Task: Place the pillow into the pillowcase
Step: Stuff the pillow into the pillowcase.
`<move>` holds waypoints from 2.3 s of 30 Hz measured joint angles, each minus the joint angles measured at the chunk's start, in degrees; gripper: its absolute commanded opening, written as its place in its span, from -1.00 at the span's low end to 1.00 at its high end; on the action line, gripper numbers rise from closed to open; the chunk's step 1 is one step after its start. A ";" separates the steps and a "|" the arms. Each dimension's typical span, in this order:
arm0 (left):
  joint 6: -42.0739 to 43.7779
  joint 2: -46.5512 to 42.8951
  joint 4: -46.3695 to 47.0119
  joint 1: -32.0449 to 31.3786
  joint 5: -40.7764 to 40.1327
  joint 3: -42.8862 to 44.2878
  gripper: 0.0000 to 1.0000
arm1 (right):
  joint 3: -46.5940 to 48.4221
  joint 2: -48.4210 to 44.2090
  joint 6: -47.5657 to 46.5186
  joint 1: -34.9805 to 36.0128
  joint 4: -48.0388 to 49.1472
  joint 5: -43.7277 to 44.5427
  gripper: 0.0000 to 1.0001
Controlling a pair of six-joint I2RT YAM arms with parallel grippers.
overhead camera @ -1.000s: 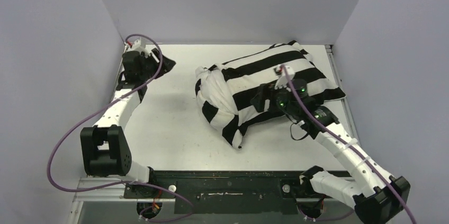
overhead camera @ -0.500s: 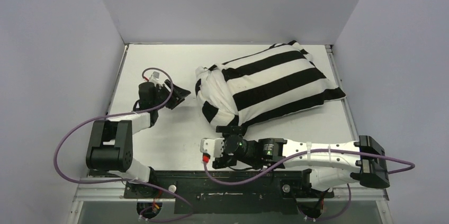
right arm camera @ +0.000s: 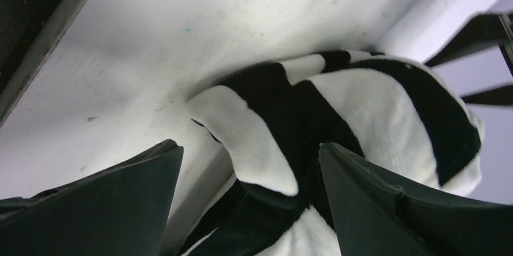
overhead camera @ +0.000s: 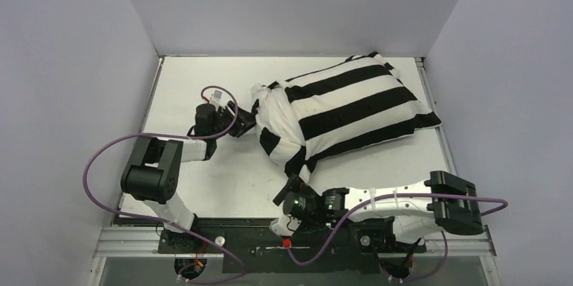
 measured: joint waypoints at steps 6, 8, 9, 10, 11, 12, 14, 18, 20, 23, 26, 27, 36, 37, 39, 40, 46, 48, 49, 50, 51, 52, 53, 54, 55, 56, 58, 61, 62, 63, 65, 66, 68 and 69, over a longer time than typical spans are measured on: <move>0.00 0.26 -0.52 -0.79 -0.48 2.10 -0.07 | -0.55 7.06 -9.27 -1.73 0.52 1.16 0.66; 0.09 0.26 -0.79 -0.83 -0.66 2.19 -0.07 | -0.81 9.18 -12.52 -3.43 2.10 1.77 0.17; 0.11 0.26 -0.94 -0.87 -0.79 2.19 -0.08 | -1.01 10.10 -14.21 -4.57 3.19 2.05 -0.23; 0.11 0.26 -1.07 -0.94 -0.90 2.19 -0.09 | -1.07 11.08 -15.87 -5.84 4.04 2.32 -0.56; 0.13 0.26 -1.20 -0.96 -1.03 2.21 -0.10 | -0.94 12.11 -17.09 -7.21 4.70 2.45 -0.93; 0.13 0.24 -1.40 -0.96 -1.18 2.21 -0.11 | -0.70 12.92 -18.01 -8.24 5.07 2.29 -1.00; 0.15 -0.15 -2.60 -0.48 -1.84 2.21 -0.12 | 0.85 14.36 -18.95 -10.45 5.46 1.55 -1.00; 1.53 -3.65 -8.50 4.33 -4.15 3.21 -0.06 | 6.43 14.32 -17.20 -12.39 8.63 0.63 -1.00; 3.06 -6.03 -13.09 8.55 -5.79 5.75 -0.01 | 10.16 14.23 -14.34 -12.48 10.71 0.57 -1.00; 5.77 -10.97 -17.90 15.37 -8.04 10.60 0.11 | 18.21 13.49 -8.00 -13.05 15.45 1.38 -1.00; 6.16 -17.68 -18.95 18.10 -9.46 12.35 0.13 | 26.80 11.93 -1.90 -14.97 17.55 0.98 -1.00; 5.84 -19.30 -18.95 18.12 -9.38 12.39 0.14 | 28.44 11.23 -0.46 -15.65 18.25 0.63 -1.00; -1.92 -24.55 -21.44 17.55 -10.80 10.29 0.18 | 32.06 2.89 13.86 -18.29 20.35 -1.66 -1.00; -3.69 -25.29 -21.97 17.57 -11.28 8.61 0.14 | 32.06 2.89 15.39 -18.51 20.37 -1.75 -1.00; -8.37 -27.74 -21.90 17.55 -12.00 2.93 0.13 | 32.06 2.91 18.25 -18.80 20.28 -1.88 -1.00; -10.14 -28.85 -22.12 17.55 -12.17 0.42 0.15 | 32.15 2.91 19.56 -18.93 20.26 -1.86 -1.00; -19.71 -33.75 -32.11 12.83 -19.21 -5.99 0.22 | 35.52 3.78 25.24 -19.65 20.31 0.37 -1.00; -21.55 -34.03 -31.47 10.62 -20.48 -6.12 0.22 | 37.35 5.01 26.75 -20.70 21.68 2.84 -1.00; -22.43 -33.55 -29.57 9.66 -20.70 -6.60 0.22 | 38.51 5.75 27.78 -21.24 22.27 3.72 -1.00; -23.28 -32.59 -27.69 8.94 -20.94 -7.02 0.22 | 39.78 6.47 29.03 -22.14 22.69 4.39 -1.00; -23.96 -31.06 -26.38 8.28 -21.24 -7.15 0.23 | 41.09 7.15 30.47 -23.19 22.93 4.74 -1.00; -24.52 -29.11 -25.27 7.58 -21.68 -7.15 0.24 | 42.07 7.50 31.67 -24.11 22.93 4.79 -1.00; -25.00 -26.99 -24.20 6.75 -22.12 -7.15 0.26 | 43.15 7.72 32.92 -25.20 22.95 4.85 -1.00; -25.70 -24.74 -23.26 5.64 -22.73 -7.13 0.28 | 43.95 7.72 33.92 -26.05 23.06 4.90 -1.00; -26.45 -22.49 -22.23 4.37 -23.19 -7.13 0.30 | 44.70 7.72 34.64 -26.84 23.34 5.07 -1.00; -27.43 -20.22 -20.83 3.04 -23.56 -7.13 0.33 | 45.44 7.72 35.41 -27.45 23.74 5.42 -1.00; -29.16 -16.06 -17.40 0.90 -24.06 -7.13 0.38 | 46.36 7.72 36.41 -27.93 24.28 6.14 -1.00; -31.93 -10.38 -12.85 -0.61 -24.30 -6.21 0.46 | 46.75 7.69 37.48 -28.46 24.35 6.67 -1.00; -32.48 -9.01 -11.76 -0.70 -24.39 -5.66 0.48 | 46.75 7.69 37.77 -28.65 24.28 6.73 -1.00; -33.55 -6.95 -10.12 -0.92 -24.61 -4.48 0.49 | 46.75 7.69 38.14 -28.83 24.13 6.67 -1.00; -34.86 -4.00 -7.82 -1.27 -24.98 -2.34 0.51 | 46.75 7.63 38.66 -29.00 24.11 6.49 -1.00; -35.45 -2.99 -6.88 -1.51 -25.22 -1.49 0.53 | 46.75 7.58 38.97 -29.20 24.11 6.27 -1.00; -37.42 -0.57 -3.67 -2.45 -25.77 0.42 0.54 | 46.75 7.37 39.60 -29.40 24.11 6.10 -1.00; -38.62 0.76 -1.86 -2.97 -25.73 1.20 0.54 | 46.75 7.19 39.87 -29.53 24.09 5.95 -1.00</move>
